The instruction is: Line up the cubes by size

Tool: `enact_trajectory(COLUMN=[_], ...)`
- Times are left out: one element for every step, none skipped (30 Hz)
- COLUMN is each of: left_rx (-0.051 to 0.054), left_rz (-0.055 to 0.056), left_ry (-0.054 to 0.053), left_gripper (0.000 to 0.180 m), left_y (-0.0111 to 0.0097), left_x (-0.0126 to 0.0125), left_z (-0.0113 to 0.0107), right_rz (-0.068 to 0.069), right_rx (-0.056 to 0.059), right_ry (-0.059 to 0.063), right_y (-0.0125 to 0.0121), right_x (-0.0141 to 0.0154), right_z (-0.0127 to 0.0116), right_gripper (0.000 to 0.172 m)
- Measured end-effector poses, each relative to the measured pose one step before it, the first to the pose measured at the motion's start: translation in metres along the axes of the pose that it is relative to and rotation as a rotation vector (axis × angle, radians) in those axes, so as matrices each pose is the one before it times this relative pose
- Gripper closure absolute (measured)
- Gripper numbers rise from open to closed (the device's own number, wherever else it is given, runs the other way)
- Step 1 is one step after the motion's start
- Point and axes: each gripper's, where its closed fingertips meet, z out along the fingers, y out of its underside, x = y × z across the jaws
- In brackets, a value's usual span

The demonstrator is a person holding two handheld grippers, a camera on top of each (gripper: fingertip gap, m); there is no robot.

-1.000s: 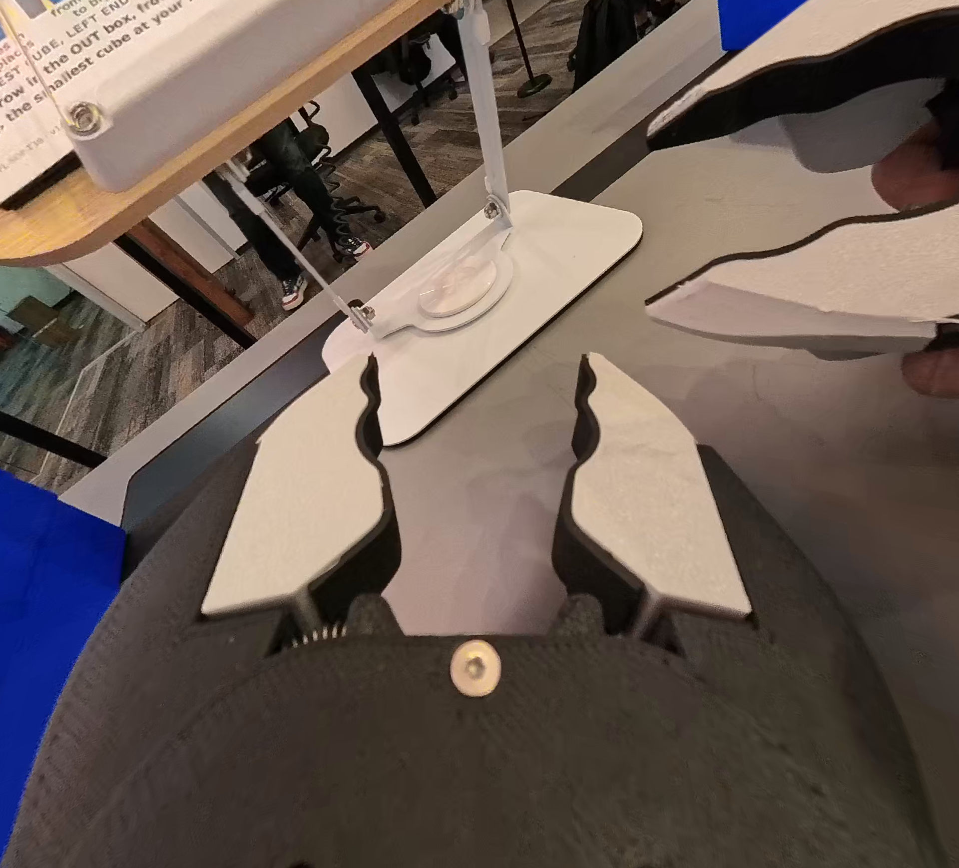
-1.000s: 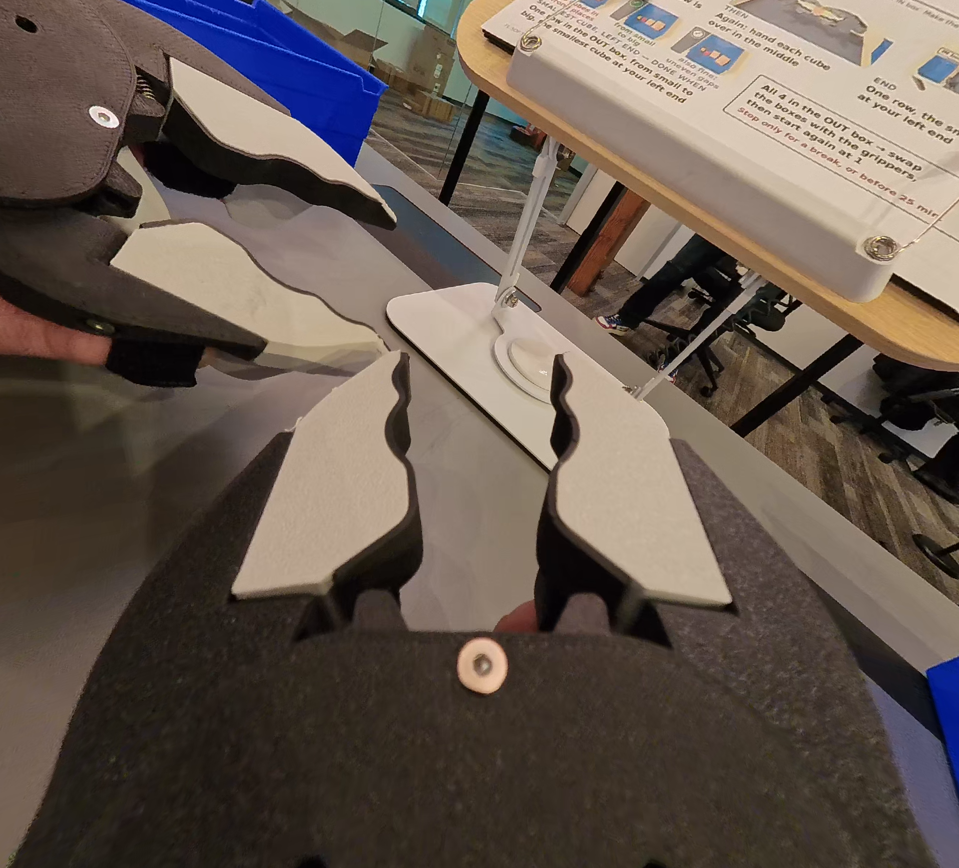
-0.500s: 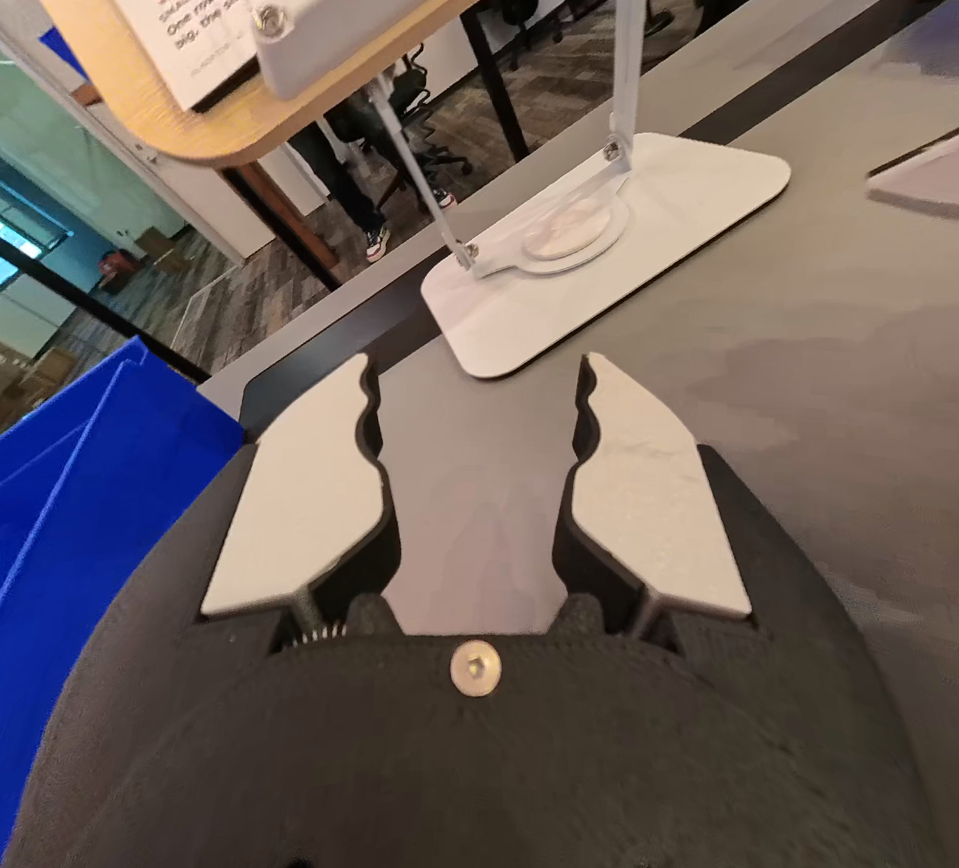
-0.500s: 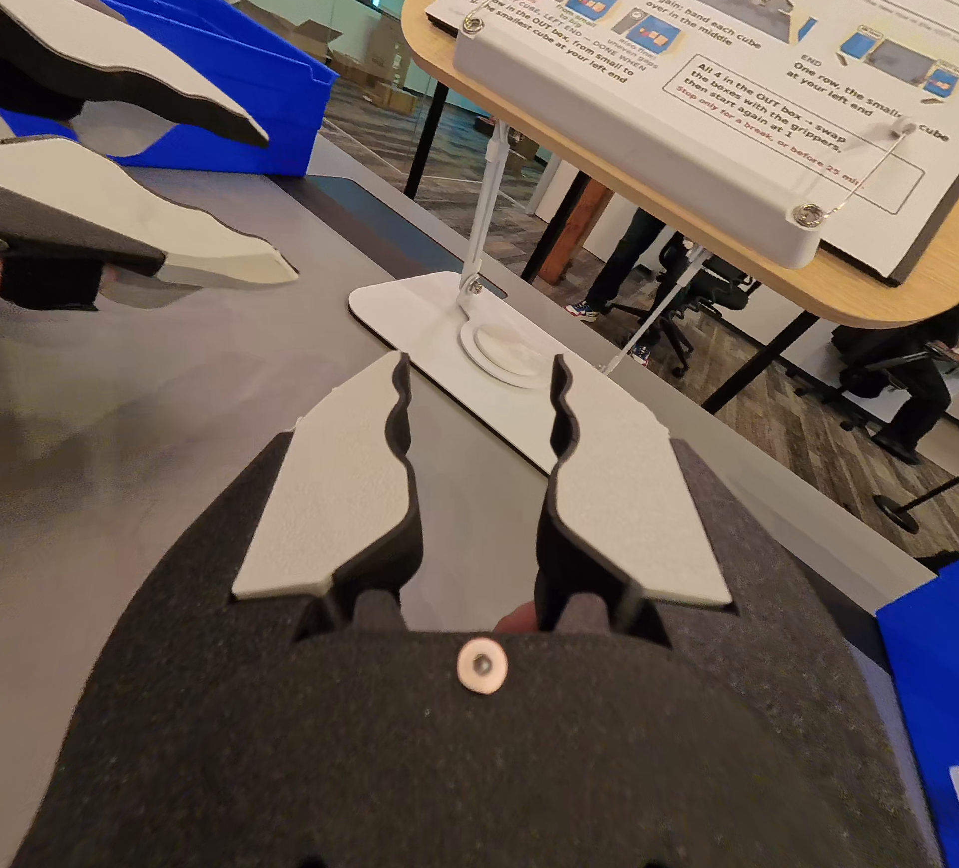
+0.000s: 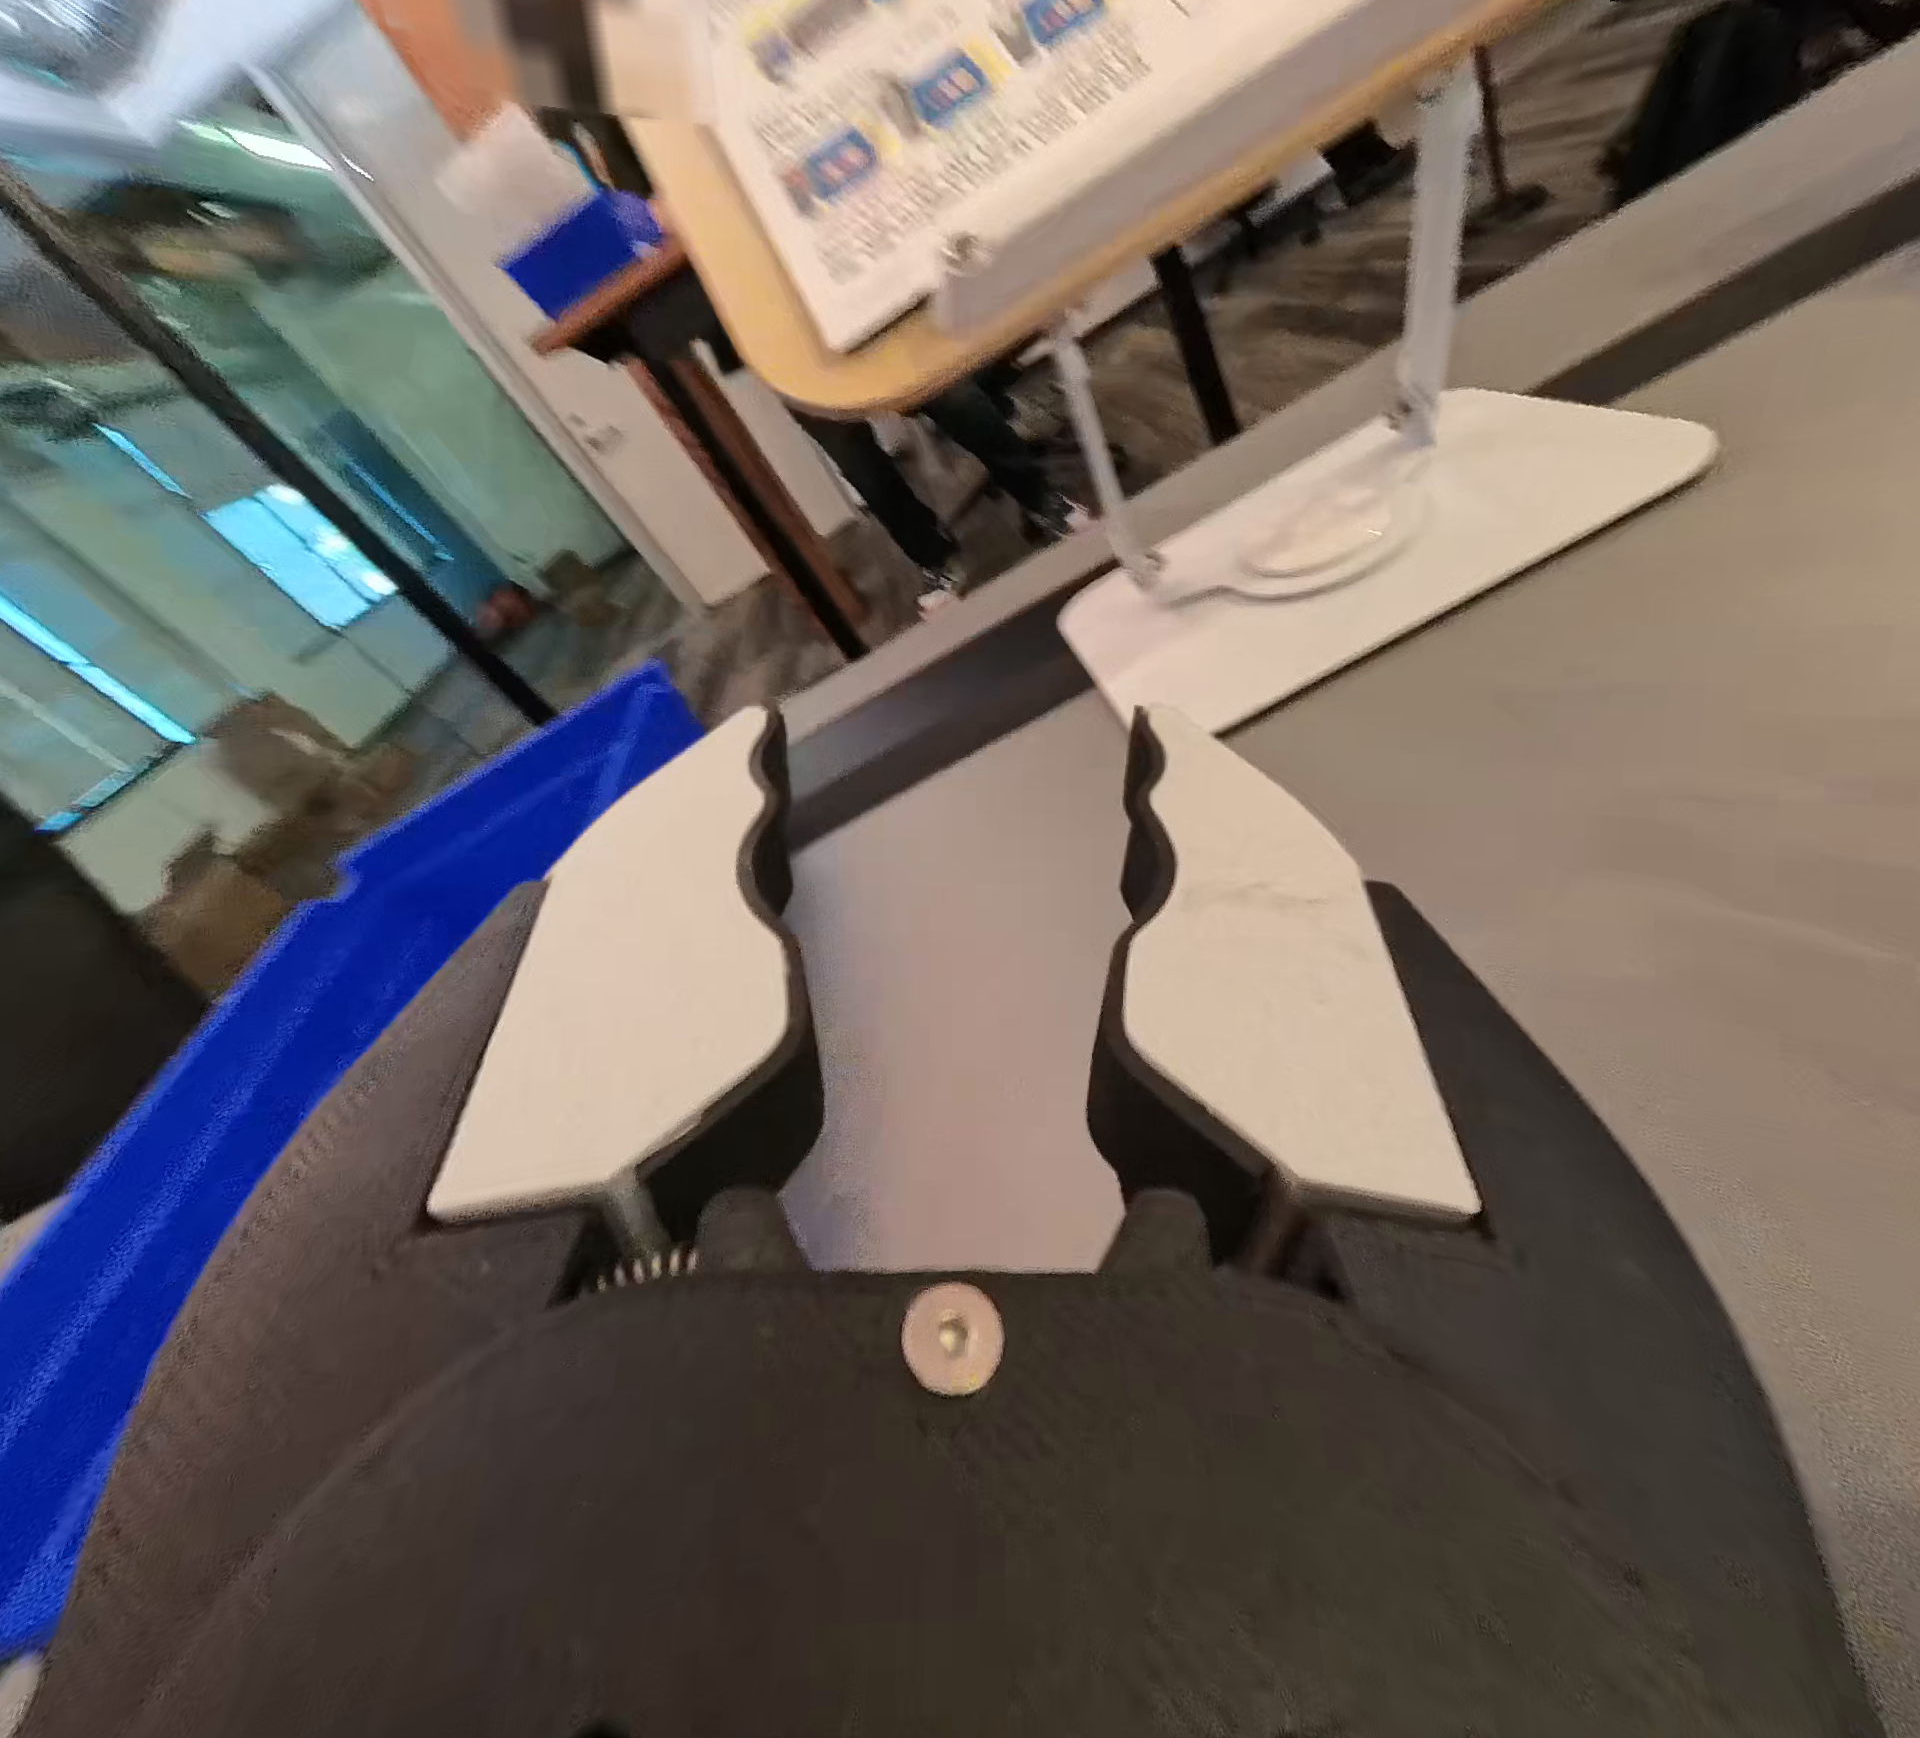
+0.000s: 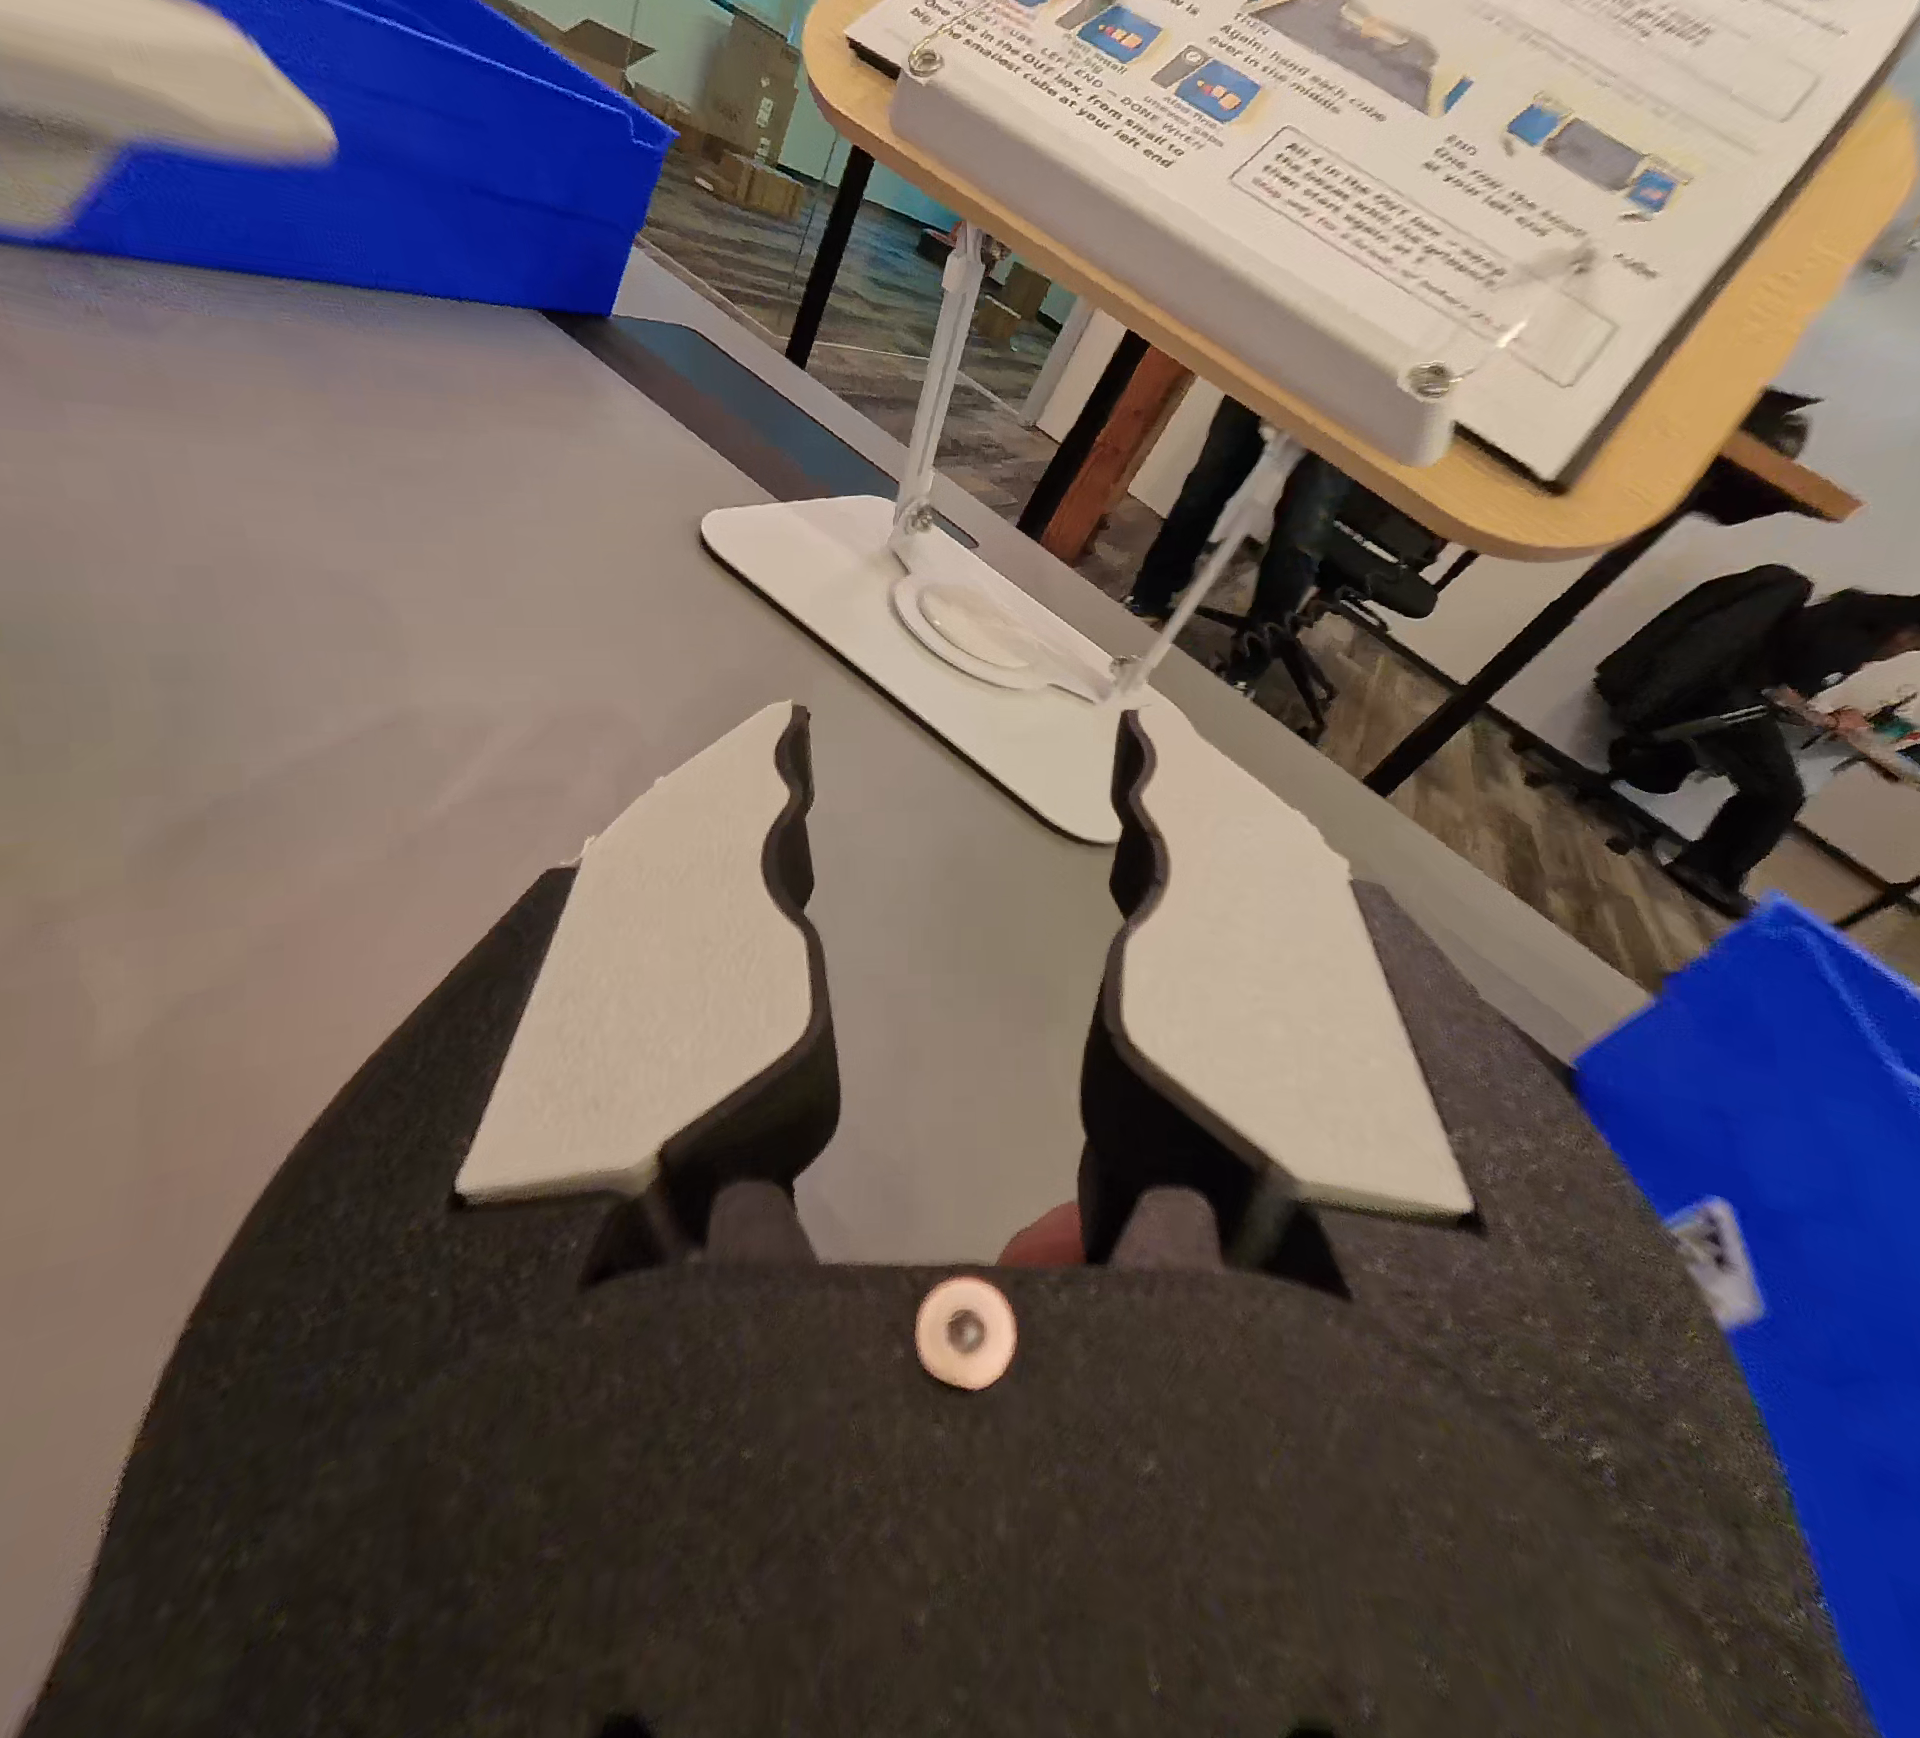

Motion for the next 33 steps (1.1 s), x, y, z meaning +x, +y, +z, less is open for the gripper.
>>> enact_trajectory(left_rx=[0.0104, -0.0072, -0.0221, -0.0247, -0.0281, -0.0284, -0.0263, -0.0208, -0.0174, -0.0138, -0.0143, -0.0181, -0.0164, -0.0173, -0.0212, -0.0215, -0.0220, -0.0291, -0.0333, -0.0271, -0.0146, -0.0004, -0.0035, -0.0117, -0.0052, -0.0044, -0.0046, -0.0010, -0.0002, -0.0049, -0.0017, -0.0025, -0.0002], left_rz=[0.0188, 0.0197, 0.0064, -0.0200, -0.0368, -0.0377, -0.0297, -0.0186, -0.0108, -0.0036, -0.0048, -0.0073, -0.0056, -0.0079, -0.0092, -0.0042, 0.0010, 0.0063, 0.0093, 0.0114, 0.0069, -0.0075, -0.0116, 0.0032, 0.0111, 0.0093, 0.0089, 0.0166, 0.0328, 0.0147, -0.0003, 0.0069, 0.0015], left_ry=[-0.0397, -0.0453, -0.0433, -0.0329, -0.0287, -0.0291, -0.0232, -0.0124, -0.0015, -0.0002, -0.0031, -0.0012, -0.0040, -0.0010, 0.0000, 0.0026, 0.0061, 0.0084, 0.0084, 0.0036, 0.0004, 0.0144, 0.0125, 0.0059, 0.0059, 0.0142, 0.0216, 0.0005, 0.0061, 0.0056, 0.0124, -0.0010, 0.0012], left_gripper=[0.120, 0.119, 0.118, 0.115, 0.111, 0.107, 0.102, 0.099, 0.095, 0.094, 0.092, 0.091, 0.089, 0.090, 0.090, 0.090, 0.091, 0.095, 0.099, 0.103, 0.111, 0.117, 0.125, 0.129, 0.137, 0.147, 0.156, 0.160, 0.167, 0.169, 0.172, 0.172, 0.173], left_y=[-0.00150, 0.00250, 0.00662, 0.00897, 0.01023, 0.01012, 0.00907, 0.00707, 0.00541, 0.00443, 0.00460, 0.00471, 0.00423, 0.00403, 0.00475, 0.00466, 0.00412, 0.00499, 0.00554, 0.00470, 0.00313, 0.00069, 0.00029, 0.00119, 0.00019, 0.00014, 0.00057, 0.00015, -0.00069, -0.00069, -0.00095, 0.00030, 0.00021], left_x=[-0.01331, -0.01559, -0.01712, -0.01689, -0.01652, -0.01549, -0.01272, -0.00853, -0.00423, -0.00209, -0.00152, -0.00095, -0.00121, -0.00096, -0.00100, -0.00047, 0.00022, 0.00085, 0.00129, 0.00080, 0.00040, 0.00208, 0.00195, 0.00153, 0.00178, 0.00329, 0.00456, 0.00218, 0.00307, 0.00244, 0.00208, 0.00060, 0.00047], left_z=[-0.00749, -0.00524, -0.00268, -0.00038, 0.00099, 0.00200, 0.00292, 0.00351, 0.00389, 0.00366, 0.00372, 0.00367, 0.00352, 0.00371, 0.00421, 0.00487, 0.00541, 0.00561, 0.00590, 0.00507, 0.00390, 0.00285, 0.00212, 0.00224, 0.00180, 0.00160, 0.00195, 0.00188, 0.00041, 0.00023, -0.00070, -0.00070, -0.00120], right_rz=[-0.0197, -0.0123, -0.0049, -0.0083, -0.0115, 0.0047, 0.0177, 0.0162, 0.0101, 0.0065, 0.0061, 0.0032, 0.0002, -0.0001, 0.0053, 0.0179, 0.0281, 0.0252, 0.0141, 0.0056, -0.0008, -0.0050, -0.0037, 0.0005, 0.0021, -0.0004, -0.0016, -0.0003, -0.0005, -0.0049, -0.0091, -0.0102, -0.0081], right_rx=[-0.0008, -0.0032, -0.0017, 0.0059, 0.0031, -0.0079, -0.0141, -0.0155, -0.0166, -0.0238, -0.0153, -0.0058, -0.0135, -0.0146, -0.0141, -0.0175, -0.0206, -0.0156, -0.0100, -0.0089, -0.0069, -0.0003, 0.0038, 0.0012, -0.0036, -0.0050, -0.0040, -0.0070, -0.0085, -0.0041, -0.0011, -0.0026, -0.0009], right_ry=[0.0209, 0.0276, 0.0210, 0.0268, 0.0378, 0.0375, 0.0330, 0.0396, 0.0390, 0.0377, 0.0414, 0.0343, 0.0218, 0.0169, 0.0126, 0.0041, -0.0049, -0.0114, -0.0085, -0.0089, -0.0081, -0.0038, -0.0007, -0.0007, -0.0016, -0.0014, -0.0009, -0.0005, -0.0004, 0.0037, 0.0008, 0.0013, 0.0017], right_y=[0.00036, 0.00024, -0.00012, -0.00091, 0.00026, 0.00267, 0.00485, 0.00622, 0.00719, 0.00890, 0.00748, 0.00509, 0.00515, 0.00548, 0.00649, 0.00747, 0.00716, 0.00534, 0.00396, 0.00312, 0.00189, 0.00037, -0.00062, -0.00029, 0.00075, 0.00113, 0.00118, 0.00158, 0.00133, 0.00067, 0.00027, 0.00044, 0.00017], right_x=[0.00424, 0.00644, 0.00692, 0.00897, 0.01175, 0.01344, 0.01443, 0.01575, 0.01581, 0.01531, 0.01511, 0.01319, 0.01035, 0.00845, 0.00675, 0.00487, 0.00295, 0.00078, -0.00045, -0.00172, -0.00182, -0.00122, -0.00058, -0.00027, -0.00037, -0.00010, -0.00002, 0.00017, 0.00027, 0.00047, -0.00027, -0.00051, -0.00054], right_z=[-0.01134, -0.01216, -0.01256, -0.01315, -0.01265, -0.01137, -0.00966, -0.00833, -0.00663, -0.00475, -0.00370, -0.00259, -0.00039, 0.00177, 0.00349, 0.00450, 0.00428, 0.00316, 0.00193, 0.00109, 0.00057, 0.00003, -0.00035, -0.00028, 0.00016, 0.00057, 0.00067, 0.00112, 0.00125, 0.00099, 0.00086, 0.00050, 0.00025], right_gripper=[0.116, 0.117, 0.116, 0.115, 0.114, 0.114, 0.113, 0.113, 0.112, 0.112, 0.110, 0.111, 0.111, 0.110, 0.110, 0.110, 0.110, 0.110, 0.110, 0.110, 0.110, 0.110, 0.110, 0.111, 0.111, 0.111, 0.111, 0.111, 0.111, 0.111, 0.111, 0.111, 0.111])
